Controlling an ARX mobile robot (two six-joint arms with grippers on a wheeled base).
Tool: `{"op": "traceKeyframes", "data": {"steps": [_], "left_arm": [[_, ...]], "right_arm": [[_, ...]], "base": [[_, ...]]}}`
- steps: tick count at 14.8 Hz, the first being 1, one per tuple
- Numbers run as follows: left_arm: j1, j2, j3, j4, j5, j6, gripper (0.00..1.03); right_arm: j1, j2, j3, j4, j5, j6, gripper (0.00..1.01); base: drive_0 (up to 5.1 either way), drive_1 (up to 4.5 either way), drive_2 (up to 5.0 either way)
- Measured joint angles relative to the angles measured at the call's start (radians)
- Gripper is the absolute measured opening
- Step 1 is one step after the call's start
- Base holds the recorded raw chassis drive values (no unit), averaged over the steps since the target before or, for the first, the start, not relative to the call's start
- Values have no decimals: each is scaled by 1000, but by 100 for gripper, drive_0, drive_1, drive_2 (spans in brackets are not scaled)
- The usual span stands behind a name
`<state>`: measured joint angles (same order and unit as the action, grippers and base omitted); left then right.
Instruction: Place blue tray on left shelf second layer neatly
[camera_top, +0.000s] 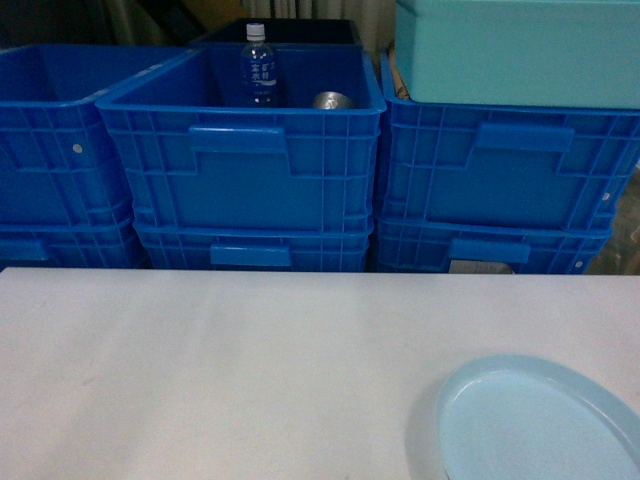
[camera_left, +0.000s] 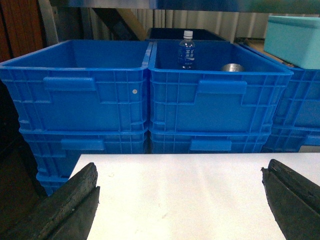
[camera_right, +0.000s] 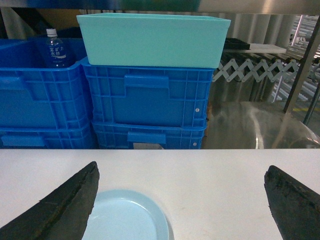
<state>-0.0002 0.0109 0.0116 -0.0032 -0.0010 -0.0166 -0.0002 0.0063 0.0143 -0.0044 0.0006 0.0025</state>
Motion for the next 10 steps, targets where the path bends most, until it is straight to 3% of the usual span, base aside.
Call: {"op": "traceKeyframes", "data": {"steps": [10], "left_arm": [[0,0,0,0,0,0,98]], "right_arm": [[0,0,0,0,0,0,98]], "base": [[0,0,0]]}}
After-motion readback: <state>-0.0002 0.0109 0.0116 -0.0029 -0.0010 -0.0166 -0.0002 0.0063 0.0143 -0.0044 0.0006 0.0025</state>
